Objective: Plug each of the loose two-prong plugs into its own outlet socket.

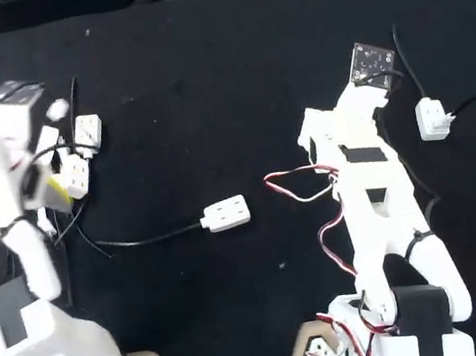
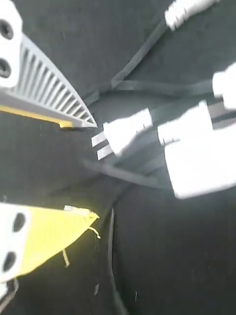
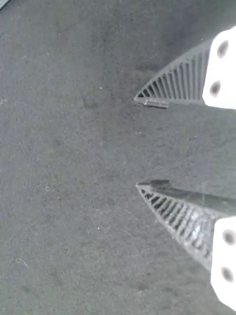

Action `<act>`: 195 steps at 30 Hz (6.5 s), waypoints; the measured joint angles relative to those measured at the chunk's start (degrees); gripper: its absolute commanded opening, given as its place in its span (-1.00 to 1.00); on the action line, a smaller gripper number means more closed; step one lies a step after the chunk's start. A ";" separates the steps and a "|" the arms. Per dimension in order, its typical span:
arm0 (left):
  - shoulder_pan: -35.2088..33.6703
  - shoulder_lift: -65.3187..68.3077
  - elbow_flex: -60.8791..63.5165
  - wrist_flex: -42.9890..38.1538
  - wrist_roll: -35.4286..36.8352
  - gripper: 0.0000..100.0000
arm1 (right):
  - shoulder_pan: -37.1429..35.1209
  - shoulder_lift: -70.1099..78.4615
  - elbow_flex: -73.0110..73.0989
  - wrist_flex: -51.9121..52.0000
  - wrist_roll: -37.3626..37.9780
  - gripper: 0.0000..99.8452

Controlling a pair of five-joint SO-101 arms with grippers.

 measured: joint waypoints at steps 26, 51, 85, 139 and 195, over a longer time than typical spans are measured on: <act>-13.54 31.56 -19.52 -31.38 18.37 -0.47 | -2.02 0.00 0.97 -0.35 0.00 -0.54; -12.22 43.52 -44.48 -10.29 24.35 -0.94 | -2.20 0.00 0.97 -0.35 0.00 -0.54; -16.44 3.43 -17.76 13.54 20.22 -0.94 | -4.40 0.00 0.97 -0.35 0.00 -0.54; 65.14 -9.76 32.79 -42.37 38.24 -0.46 | 21.01 -12.22 6.15 31.91 -6.59 -0.54; 30.33 -14.15 51.60 -51.25 53.10 -0.49 | -16.70 17.23 -20.75 43.52 -21.27 -0.54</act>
